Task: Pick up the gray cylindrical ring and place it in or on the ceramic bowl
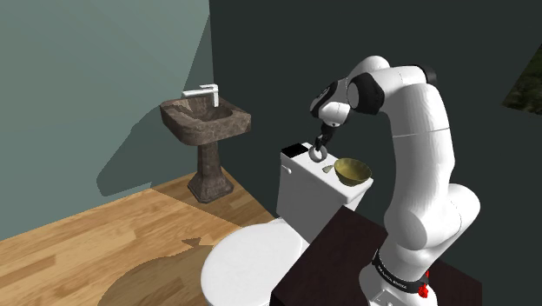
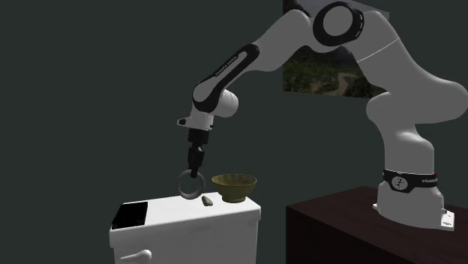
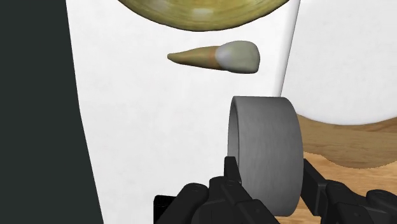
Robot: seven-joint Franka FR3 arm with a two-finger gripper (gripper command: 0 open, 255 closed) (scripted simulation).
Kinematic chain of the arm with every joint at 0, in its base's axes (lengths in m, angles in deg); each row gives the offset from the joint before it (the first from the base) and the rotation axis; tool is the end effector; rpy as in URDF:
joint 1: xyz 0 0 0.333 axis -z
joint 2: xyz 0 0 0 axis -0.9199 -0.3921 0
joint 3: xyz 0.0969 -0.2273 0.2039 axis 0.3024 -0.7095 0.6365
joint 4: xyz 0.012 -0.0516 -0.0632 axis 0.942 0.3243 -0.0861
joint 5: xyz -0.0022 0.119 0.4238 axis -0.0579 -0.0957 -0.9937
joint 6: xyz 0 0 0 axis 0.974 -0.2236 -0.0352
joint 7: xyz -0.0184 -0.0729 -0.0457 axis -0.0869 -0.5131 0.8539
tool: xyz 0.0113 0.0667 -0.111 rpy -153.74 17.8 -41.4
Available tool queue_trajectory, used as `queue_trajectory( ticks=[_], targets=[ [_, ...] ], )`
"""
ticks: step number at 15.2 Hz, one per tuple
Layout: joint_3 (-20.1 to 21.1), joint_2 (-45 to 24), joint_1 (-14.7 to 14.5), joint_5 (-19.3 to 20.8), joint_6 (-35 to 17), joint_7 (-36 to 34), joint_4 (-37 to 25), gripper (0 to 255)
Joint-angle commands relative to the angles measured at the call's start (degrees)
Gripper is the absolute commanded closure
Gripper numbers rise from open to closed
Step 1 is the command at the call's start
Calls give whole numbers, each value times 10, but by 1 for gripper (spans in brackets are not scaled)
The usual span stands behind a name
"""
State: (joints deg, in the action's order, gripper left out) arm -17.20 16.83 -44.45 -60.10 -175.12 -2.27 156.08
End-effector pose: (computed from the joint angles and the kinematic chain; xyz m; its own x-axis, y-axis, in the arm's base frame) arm 0.5117 -0.4918 0.2090 0.9799 -0.1058 0.1689 -0.1071 -0.9942 -0.0010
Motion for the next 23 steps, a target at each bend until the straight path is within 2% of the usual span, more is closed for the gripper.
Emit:
queue_trajectory(
  ticks=[1,22,23],
  targets=[
    [-6,12,-4,8,11,-6,0,255],
    [-43,95,-27,70,125,-56,-40,255],
    [-48,111,-26,74,122,-49,-20,255]
  ],
)
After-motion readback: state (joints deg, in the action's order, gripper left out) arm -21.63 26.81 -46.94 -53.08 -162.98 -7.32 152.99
